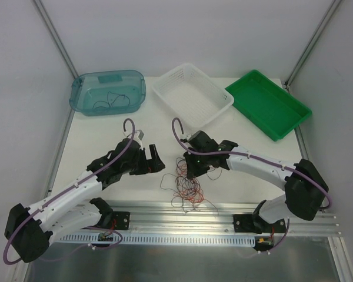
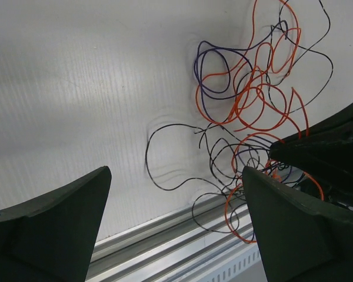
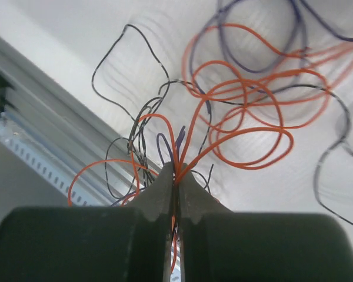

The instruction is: Untangle the cables

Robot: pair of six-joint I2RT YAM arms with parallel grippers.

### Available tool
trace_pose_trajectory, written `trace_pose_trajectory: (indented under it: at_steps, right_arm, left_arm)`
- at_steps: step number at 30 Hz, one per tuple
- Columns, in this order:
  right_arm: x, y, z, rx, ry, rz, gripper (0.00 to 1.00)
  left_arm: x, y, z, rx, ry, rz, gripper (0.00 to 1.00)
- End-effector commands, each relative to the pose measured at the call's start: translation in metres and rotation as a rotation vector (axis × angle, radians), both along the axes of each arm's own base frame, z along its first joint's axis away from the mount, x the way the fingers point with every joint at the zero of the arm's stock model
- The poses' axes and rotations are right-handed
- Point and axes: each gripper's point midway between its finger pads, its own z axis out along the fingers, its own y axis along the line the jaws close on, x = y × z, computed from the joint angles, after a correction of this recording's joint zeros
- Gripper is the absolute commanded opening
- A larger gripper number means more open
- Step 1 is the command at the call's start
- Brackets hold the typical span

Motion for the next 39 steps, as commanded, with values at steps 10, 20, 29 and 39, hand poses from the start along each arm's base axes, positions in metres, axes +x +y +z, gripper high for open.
trace_pose_trajectory:
  at_steps: [10, 20, 29, 39]
  right_arm:
    - [-0.008, -0.106, -0.038, -0.350, -0.030, -0.155, 0.09]
    - [-0.001, -0.110, -0.041, -0.296, -0.052, -0.226, 0.09]
    - [-0.001, -0.108, -0.043, -0.266, -0.050, -0.241, 0.08]
    - [-0.002, -0.107, -0.043, -0.247, -0.061, -0.236, 0.08]
  left_arm:
    - [0.030, -0.039, -0.007, 0.081, 0.080, -0.070, 0.88]
    - [0.048, -0.105, -0.025, 0.090, 0.159, -0.122, 0.72]
    - [0.029, -0.136, -0.066, 0.058, 0.271, -0.024, 0.52]
    - [0.038, -0.148, -0.074, -0.007, 0.266, 0.160, 0.48]
